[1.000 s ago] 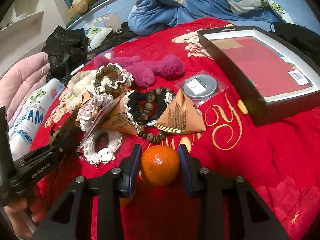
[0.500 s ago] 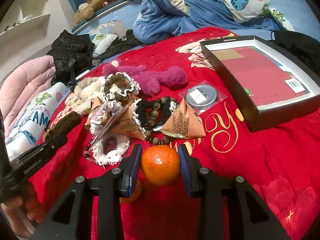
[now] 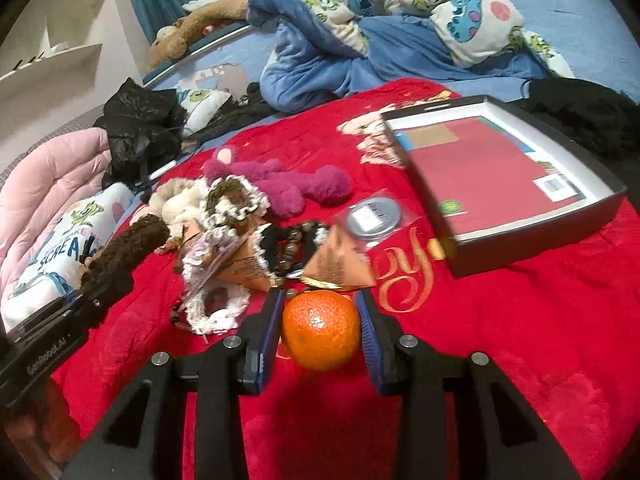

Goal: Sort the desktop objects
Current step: 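Carry the monkey toy and mandarin toward the open dark box with both tools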

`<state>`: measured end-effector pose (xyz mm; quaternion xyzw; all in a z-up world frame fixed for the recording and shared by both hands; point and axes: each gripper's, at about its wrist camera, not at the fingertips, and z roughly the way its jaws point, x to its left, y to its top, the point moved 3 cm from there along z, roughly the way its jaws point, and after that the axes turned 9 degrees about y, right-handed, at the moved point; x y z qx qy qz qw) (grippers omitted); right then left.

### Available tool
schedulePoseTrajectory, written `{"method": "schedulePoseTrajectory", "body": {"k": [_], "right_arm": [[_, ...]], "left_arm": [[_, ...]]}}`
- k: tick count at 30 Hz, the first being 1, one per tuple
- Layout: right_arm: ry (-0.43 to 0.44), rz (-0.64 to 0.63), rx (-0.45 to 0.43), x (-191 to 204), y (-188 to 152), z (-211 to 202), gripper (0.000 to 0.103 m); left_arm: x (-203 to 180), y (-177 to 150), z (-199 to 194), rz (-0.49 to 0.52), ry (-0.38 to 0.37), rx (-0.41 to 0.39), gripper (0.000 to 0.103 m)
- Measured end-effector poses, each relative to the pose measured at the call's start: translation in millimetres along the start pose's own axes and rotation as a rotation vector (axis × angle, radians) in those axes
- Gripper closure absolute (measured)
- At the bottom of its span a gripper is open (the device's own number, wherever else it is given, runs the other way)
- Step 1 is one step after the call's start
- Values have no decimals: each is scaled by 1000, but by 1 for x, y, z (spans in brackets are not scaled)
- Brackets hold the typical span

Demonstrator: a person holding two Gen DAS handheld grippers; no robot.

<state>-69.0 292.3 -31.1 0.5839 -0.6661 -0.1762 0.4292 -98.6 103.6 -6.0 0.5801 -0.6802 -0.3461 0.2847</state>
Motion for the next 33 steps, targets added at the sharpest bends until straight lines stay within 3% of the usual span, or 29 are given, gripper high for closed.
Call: {"method": "schedulePoseTrajectory", "body": {"k": [4,10,16,29,33], "right_arm": [[-53,-15,-38,-21,4,-28,67],[-161,1,-93,-73,2,-77,67],[-237,39,-130,-117,-3,-109,67],[-256,-1,-134,-124,-1,-115,67],[-262,-16,-135,-122,5,-112,67]], "left_arm": [[-46,-1,-1,39,-57,1,72],[-122,-9,-4,96,-214,-2,72],[-176,-22,-10,204,-284,1,72],[-189,-22,-6,217,-298,11,72],[-191,-11,-1,194,-334,0,72]]}}
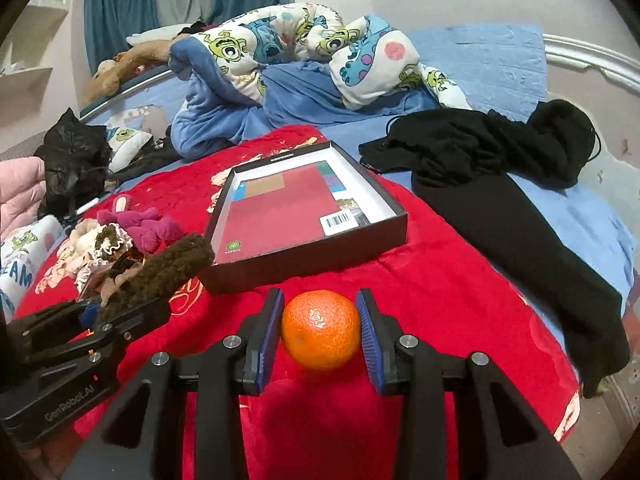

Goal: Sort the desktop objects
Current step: 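Carry the monkey toy and mandarin toward the open dark box with both tools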

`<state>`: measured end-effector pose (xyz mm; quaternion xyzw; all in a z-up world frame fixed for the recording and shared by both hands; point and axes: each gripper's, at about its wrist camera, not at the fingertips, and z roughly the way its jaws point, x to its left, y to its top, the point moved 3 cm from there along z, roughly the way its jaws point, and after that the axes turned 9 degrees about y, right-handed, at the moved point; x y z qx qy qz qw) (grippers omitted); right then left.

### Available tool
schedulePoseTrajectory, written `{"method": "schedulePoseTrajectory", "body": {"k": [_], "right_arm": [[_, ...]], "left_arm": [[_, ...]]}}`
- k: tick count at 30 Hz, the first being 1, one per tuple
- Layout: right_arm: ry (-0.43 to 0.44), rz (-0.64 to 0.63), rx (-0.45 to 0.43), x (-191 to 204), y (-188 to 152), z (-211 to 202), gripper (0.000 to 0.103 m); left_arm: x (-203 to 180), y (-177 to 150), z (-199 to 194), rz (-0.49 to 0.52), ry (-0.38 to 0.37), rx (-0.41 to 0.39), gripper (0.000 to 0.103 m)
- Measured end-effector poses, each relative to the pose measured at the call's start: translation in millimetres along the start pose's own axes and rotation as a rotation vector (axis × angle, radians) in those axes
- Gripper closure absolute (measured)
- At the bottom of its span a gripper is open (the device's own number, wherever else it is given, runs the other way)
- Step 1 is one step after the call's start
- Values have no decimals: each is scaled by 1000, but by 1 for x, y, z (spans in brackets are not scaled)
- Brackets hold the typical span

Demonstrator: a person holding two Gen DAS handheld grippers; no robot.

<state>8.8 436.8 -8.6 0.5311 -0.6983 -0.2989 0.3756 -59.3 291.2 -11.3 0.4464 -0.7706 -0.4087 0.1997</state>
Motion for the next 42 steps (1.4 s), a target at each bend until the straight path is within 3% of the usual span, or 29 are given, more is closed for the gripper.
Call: {"method": "schedulePoseTrajectory", "body": {"k": [8,12,21,29,34,36,42], "right_arm": [[10,12,-16,-2,20,16,67],[22,50,-14,-12,34,27,67],[34,105,46,-25,78,97,67],[40,108,98,-26,82,147,67],[11,87,157,-26,73,163,67],[-27,16,179,-21,66,167,67],[-25,-82,172,-17,53,171,65]], "left_arm": [[-2,21,22,1,10,27,72],[-9,36,39,46,39,41,72],[-6,73,85,49,48,39,72],[7,52,135,11,42,131,72],[-4,44,137,55,77,107,72],[-5,41,138,62,100,93,72],[-9,35,139,101,143,62,72]]}}
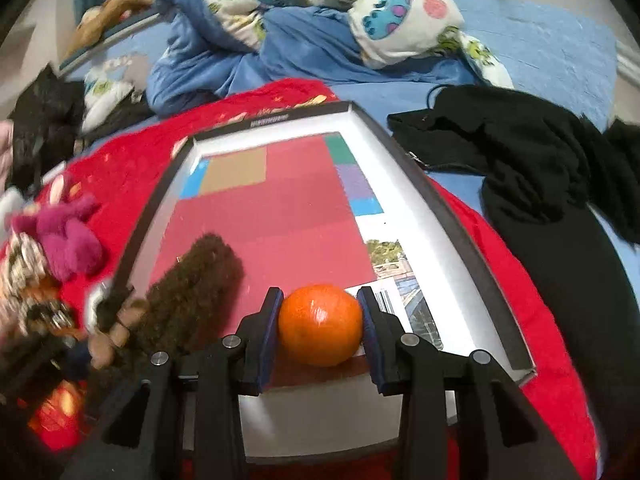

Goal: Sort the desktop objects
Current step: 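Carry the monkey toy and mandarin toward the open dark box with both tools, then release the monkey toy and mandarin into the box, opening both tools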

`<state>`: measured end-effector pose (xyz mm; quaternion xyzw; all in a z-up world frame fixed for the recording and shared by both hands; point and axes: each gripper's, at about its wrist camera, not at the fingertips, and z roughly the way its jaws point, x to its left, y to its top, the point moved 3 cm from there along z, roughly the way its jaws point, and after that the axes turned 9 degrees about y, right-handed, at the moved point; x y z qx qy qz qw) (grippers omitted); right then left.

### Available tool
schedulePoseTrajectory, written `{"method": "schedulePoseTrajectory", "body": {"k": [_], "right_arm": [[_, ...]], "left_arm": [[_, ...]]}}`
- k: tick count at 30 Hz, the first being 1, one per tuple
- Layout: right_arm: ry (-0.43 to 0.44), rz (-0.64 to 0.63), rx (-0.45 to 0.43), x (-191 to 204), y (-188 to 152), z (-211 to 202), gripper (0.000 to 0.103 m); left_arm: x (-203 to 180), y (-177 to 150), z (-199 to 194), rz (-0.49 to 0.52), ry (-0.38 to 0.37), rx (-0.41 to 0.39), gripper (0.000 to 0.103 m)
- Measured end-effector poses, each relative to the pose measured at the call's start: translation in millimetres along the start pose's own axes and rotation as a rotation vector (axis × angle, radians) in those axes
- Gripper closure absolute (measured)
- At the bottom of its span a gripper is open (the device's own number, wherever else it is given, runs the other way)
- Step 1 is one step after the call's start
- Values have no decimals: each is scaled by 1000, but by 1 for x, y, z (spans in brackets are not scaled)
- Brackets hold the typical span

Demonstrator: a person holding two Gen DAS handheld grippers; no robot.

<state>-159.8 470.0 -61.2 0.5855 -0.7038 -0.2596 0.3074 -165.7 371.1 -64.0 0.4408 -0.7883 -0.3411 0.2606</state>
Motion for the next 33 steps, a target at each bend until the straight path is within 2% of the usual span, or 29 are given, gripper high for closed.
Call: {"method": "schedulePoseTrajectory", "body": {"k": [14,17,18,20,22,23,24,26,27,28,31,33], "right_arm": [[-3,-8,-9,2,1,-1,65],[2,-10,-22,2,2,-4,65],[5,-10,-34,2,3,-7,64],[0,-2,-58,0,4,-13,57],[-26,14,-89,-6,6,-21,36],[-35,25,-96,-8,6,-24,32],[-36,41,-103,-13,6,-27,25],[-15,69,-115,-20,6,-33,4],[34,75,-123,-20,6,-36,0],[46,76,-128,-19,7,-39,0],[-26,24,-125,-12,8,-42,0],[-44,0,-118,-8,7,-42,0]], "left_arm": [[3,0,-5,-9,11,-11,70],[5,1,-8,-21,2,-18,66],[6,1,-10,-26,2,-22,59],[9,2,-16,-36,16,-44,51],[12,4,-21,-44,37,-66,37],[15,4,-22,-51,78,-66,14],[19,4,-22,-61,109,-62,0],[24,2,-21,-89,10,-42,0],[26,1,-21,-105,-16,-24,0],[27,1,-21,-112,-12,-23,0],[24,0,-24,-88,17,-40,0],[21,-2,-26,-79,18,-42,0]]}}
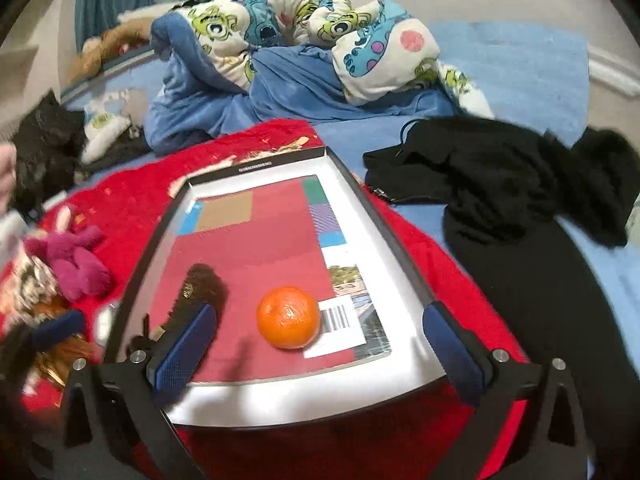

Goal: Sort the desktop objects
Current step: 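Release the monkey toy and mandarin into the box, opening both tools, then move both tools back to the pile of objects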

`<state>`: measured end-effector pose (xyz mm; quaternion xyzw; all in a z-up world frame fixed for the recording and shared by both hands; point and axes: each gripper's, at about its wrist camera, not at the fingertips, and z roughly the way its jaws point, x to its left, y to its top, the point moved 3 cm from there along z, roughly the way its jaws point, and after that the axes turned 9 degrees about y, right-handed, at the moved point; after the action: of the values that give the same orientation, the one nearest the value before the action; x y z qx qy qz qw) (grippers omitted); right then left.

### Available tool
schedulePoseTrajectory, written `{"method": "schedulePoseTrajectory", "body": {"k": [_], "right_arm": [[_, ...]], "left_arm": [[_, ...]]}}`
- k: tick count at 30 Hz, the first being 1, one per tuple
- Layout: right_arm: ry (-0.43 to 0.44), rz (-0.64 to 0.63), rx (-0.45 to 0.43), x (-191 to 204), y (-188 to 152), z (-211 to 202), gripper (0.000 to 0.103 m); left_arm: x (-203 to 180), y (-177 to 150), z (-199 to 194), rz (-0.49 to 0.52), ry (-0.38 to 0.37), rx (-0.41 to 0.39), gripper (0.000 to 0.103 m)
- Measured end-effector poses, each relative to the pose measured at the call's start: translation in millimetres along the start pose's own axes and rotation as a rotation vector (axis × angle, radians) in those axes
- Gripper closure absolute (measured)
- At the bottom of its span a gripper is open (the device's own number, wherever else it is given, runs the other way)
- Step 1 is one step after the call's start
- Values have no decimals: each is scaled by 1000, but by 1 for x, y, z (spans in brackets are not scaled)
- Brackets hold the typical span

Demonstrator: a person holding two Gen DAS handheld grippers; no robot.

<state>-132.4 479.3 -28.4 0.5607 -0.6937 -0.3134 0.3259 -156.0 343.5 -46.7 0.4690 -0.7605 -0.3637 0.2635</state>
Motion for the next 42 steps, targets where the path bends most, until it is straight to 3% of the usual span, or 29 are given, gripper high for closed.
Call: {"method": "schedulePoseTrajectory", "body": {"k": [21,32,42], "right_arm": [[44,75,-45,2,8,-11,0],[90,15,-105,60,21,-18,0],[237,38,-129,116,25,-23,0]], "left_arm": [[26,9,-15,-46,40,-32,0],[71,12,-48,-96,134,-62,0],[134,5,-90,-122,247,-82,0]]}}
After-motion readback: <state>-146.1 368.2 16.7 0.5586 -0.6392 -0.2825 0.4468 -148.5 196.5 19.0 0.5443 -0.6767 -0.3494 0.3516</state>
